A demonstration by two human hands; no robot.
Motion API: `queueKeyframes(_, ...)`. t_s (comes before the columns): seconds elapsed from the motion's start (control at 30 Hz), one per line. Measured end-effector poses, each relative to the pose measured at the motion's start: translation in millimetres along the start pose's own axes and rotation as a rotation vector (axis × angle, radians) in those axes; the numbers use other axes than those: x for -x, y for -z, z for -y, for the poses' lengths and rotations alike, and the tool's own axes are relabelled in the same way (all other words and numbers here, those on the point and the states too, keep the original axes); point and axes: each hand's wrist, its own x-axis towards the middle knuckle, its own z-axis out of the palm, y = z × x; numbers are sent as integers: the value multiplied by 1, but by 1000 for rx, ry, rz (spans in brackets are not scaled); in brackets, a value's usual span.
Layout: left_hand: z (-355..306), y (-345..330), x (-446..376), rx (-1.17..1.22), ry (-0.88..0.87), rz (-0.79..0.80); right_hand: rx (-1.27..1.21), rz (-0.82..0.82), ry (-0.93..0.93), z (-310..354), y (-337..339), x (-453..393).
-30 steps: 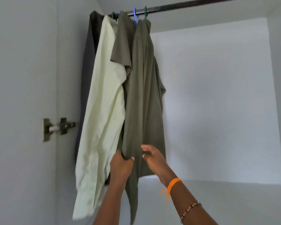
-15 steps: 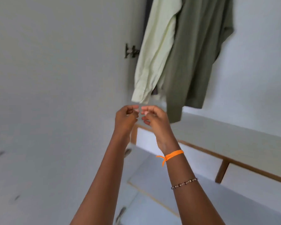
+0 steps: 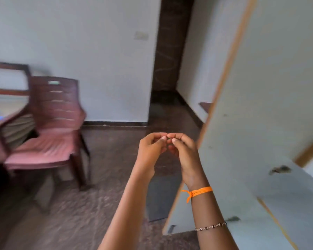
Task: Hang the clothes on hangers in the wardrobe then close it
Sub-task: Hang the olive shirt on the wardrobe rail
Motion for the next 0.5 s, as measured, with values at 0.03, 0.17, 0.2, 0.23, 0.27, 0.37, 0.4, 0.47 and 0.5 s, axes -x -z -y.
queueKeyframes(0.03,-3,34,-1,-7,9,-57,-4,57,-31,-10,-32,-1)
queueKeyframes(0.17,-15,174,-6,-23,34,-261,-28,272,-133,-46,-173,-1)
queueKeyframes(0.2,-19,210,-7,-25,29,-301,-40,312,-151,-54,-211,1)
queueKeyframes(0.23,-25,244,-9,-26,17,-339,-57,349,-166,-62,-247,2)
queueKeyframes(0.27,-30,276,-10,-31,14,-386,-70,386,-187,-70,-282,5)
queueKeyframes(0.37,-42,370,-6,-51,19,-542,-102,506,-270,-94,-381,16)
queueKeyframes(0.4,-45,399,-4,-53,28,-589,-111,546,-300,-100,-411,19)
queueKeyframes(0.47,-49,453,3,-70,53,-680,-116,625,-345,-112,-467,25)
queueKeyframes(0.5,-52,477,6,-74,64,-720,-108,662,-362,-118,-493,29)
